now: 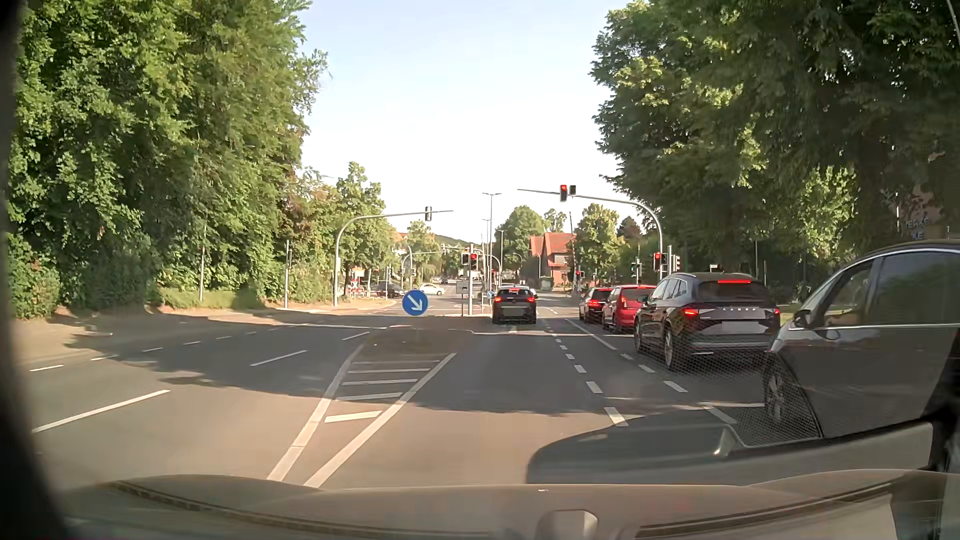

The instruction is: Follow the waypoints while adhering to traffic rules and regulations

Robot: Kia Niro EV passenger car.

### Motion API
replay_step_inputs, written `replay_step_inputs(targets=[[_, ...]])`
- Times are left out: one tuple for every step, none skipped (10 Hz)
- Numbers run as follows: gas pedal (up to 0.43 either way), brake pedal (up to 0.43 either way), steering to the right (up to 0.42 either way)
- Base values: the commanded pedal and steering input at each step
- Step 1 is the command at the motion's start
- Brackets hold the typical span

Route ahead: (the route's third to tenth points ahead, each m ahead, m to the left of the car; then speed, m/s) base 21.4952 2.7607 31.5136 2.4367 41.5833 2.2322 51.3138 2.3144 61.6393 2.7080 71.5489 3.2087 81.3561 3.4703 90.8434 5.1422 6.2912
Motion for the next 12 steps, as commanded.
replay_step_inputs(targets=[[0.000, 0.006, 0.011], [0.000, 0.006, 0.011], [0.000, 0.006, 0.011], [0.000, 0.006, 0.011], [0.000, 0.006, 0.011], [0.000, 0.006, 0.011], [0.000, 0.006, 0.011], [0.000, 0.006, 0.011], [0.000, 0.006, 0.011], [0.000, 0.006, 0.011], [0.000, 0.006, 0.011], [0.000, 0.006, 0.012]])
